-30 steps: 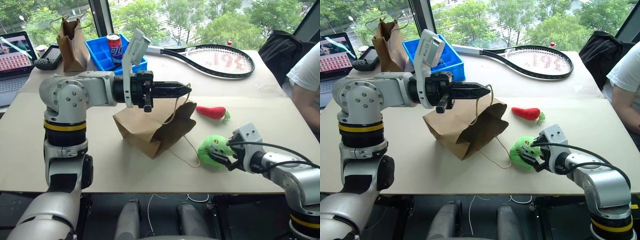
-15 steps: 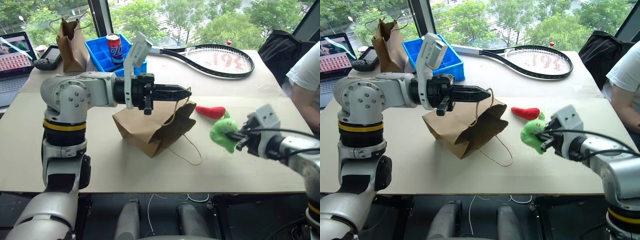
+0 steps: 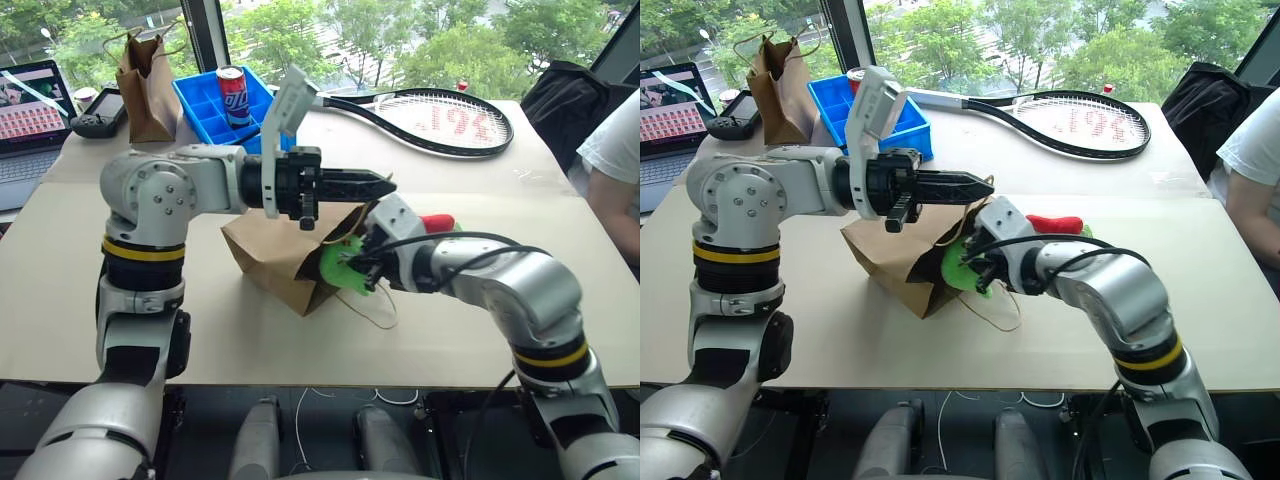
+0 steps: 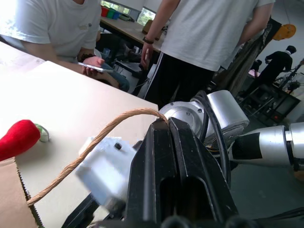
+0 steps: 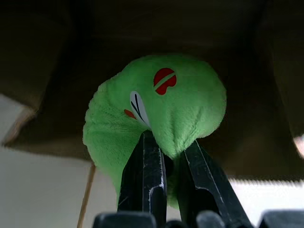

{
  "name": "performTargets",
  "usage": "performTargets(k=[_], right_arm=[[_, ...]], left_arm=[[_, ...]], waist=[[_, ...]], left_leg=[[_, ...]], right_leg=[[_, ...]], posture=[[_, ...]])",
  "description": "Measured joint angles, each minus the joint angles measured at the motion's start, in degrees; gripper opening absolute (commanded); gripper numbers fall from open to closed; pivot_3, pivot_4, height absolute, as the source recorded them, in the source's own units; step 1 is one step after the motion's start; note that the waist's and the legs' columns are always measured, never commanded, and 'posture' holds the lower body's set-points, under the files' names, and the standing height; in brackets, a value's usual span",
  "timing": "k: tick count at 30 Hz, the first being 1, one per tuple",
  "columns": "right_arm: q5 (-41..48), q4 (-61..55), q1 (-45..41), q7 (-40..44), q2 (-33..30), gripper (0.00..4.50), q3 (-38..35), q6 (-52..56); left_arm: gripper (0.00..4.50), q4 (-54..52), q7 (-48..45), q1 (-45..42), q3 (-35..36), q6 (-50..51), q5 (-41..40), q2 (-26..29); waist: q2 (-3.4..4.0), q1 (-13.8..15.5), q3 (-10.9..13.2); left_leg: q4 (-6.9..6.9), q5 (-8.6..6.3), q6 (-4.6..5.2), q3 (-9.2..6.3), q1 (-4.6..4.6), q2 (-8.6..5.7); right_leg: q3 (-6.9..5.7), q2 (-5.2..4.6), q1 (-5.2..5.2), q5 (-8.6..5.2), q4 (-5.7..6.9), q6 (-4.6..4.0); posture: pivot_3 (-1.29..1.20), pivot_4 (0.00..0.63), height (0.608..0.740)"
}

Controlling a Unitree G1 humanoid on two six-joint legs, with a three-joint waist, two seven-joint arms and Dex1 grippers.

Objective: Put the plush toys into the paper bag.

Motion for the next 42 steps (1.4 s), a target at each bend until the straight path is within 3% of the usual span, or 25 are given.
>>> performTargets(k=[4, 7, 10, 12, 14, 20, 25, 30, 36, 39, 42], right_arm=[[-6.8, 6.7, -1.5, 1.8, 1.3, 0.02, 10.6, -11.3], [-7.3, 10.7, 0.1, 2.5, 6.9, 0.02, 8.7, -19.0], [-4.4, 15.5, 6.0, -0.1, 17.0, 0.02, 0.8, -24.0], [-4.5, 16.8, 8.1, -0.5, 17.3, 0.02, -0.2, -25.5], [-4.6, 17.6, 9.8, -1.4, 17.7, 0.95, -2.8, -26.1], [-4.6, 15.9, 12.3, -1.2, 16.6, 2.89, -5.4, -26.8], [-4.3, 9.6, 14.7, -0.5, 11.4, 4.46, -7.2, -24.1], [-1.7, 1.9, 17.0, 2.6, 3.4, 4.46, -10.8, -20.2], [4.4, -2.4, 20.3, 8.4, -7.0, 4.46, -21.1, -16.2], [1.7, 4.1, 20.2, 8.7, -12.6, 4.46, -24.3, -18.5], [-2.8, 15.2, 16.9, 7.4, -13.7, 4.46, -24.5, -24.2]], left_arm=[[0.0, -0.1, 1.4, 0.0, 0.2, 0.3, -0.8, -0.8], [0.0, -0.1, 2.3, 0.2, 0.2, 0.5, -0.8, -0.9], [0.0, -0.2, 3.5, 0.2, 0.9, 0.7, -1.2, -1.0], [0.0, -0.3, 4.2, 0.6, 1.2, 1.2, -1.3, -0.7], [0.0, -0.4, 4.7, 1.2, 2.0, 1.3, -1.6, -0.2], [0.0, -1.0, 5.5, 1.6, 2.4, 1.2, -2.2, -0.1], [0.0, -0.6, 5.4, 2.5, 1.8, -0.5, -0.2, 1.2], [0.0, 1.2, 4.9, 3.0, 1.2, -3.1, 2.3, 1.8], [0.0, 2.7, 5.0, 4.0, 1.0, -5.0, 4.0, 1.6], [0.0, 2.7, 5.3, 4.0, 1.2, -5.0, 3.9, 1.7], [0.0, 2.7, 5.6, 4.1, 1.4, -5.0, 3.9, 1.7]], waist=[[0.0, 0.0, 0.0], [0.0, 0.0, 0.0], [-0.01, 0.0, 0.0], [-0.01, 0.2, 0.0], [-0.01, 0.2, 0.0], [-0.01, 0.0, 0.0], [-0.01, 0.0, 0.0], [-0.01, 0.3, 0.0], [-0.02, 0.4, 0.0], [-0.02, 0.4, 0.0], [-0.02, -0.1, 0.0]], left_leg=[[0.0, 0.0, 0.0, 0.0, -0.01, -0.01], [-0.02, 0.0, 0.0, -0.03, 0.0, 0.0], [-0.01, 0.0, 0.0, -0.1, 0.01, 0.0], [0.03, 0.01, -0.01, -0.1, 0.01, -0.01], [0.04, 0.02, -0.03, -0.1, 0.0, -0.02], [-0.02, 0.02, -0.03, -0.11, 0.02, -0.01], [-0.03, 0.02, -0.04, -0.11, 0.01, -0.01], [-0.02, 0.02, -0.04, -0.1, 0.01, -0.02], [-0.01, 0.02, -0.03, -0.1, 0.01, -0.03], [0.01, 0.02, -0.03, -0.08, 0.02, -0.03], [0.0, 0.02, -0.03, -0.07, 0.04, -0.03]], right_leg=[[0.0, 0.0, -0.01, 0.0, -0.02, 0.01], [-0.01, 0.02, 0.0, 0.0, 0.03, 0.01], [-0.04, 0.03, 0.02, 0.0, 0.1, 0.01], [-0.05, 0.02, 0.05, 0.01, 0.1, 0.01], [-0.04, 0.02, 0.05, 0.01, 0.1, 0.0], [-0.04, 0.03, 0.01, 0.01, 0.13, -0.01], [-0.04, 0.03, 0.0, 0.01, 0.12, -0.01], [-0.04, 0.01, 0.04, 0.01, 0.05, -0.01], [-0.04, 0.01, 0.08, 0.01, -0.04, -0.01], [-0.04, 0.0, 0.1, 0.01, -0.1, -0.01], [0.01, 0.01, 0.06, 0.02, -0.1, -0.01]], posture=[[0.0, 0.15, 0.731], [0.0, 0.15, 0.731], [0.0, 0.15, 0.731], [0.0, 0.15, 0.731], [0.0, 0.15, 0.731], [0.0, 0.15, 0.731], [0.0, 0.15, 0.731], [0.0, 0.15, 0.731], [0.0, 0.15, 0.731], [0.0, 0.15, 0.731], [0.0, 0.15, 0.731]])
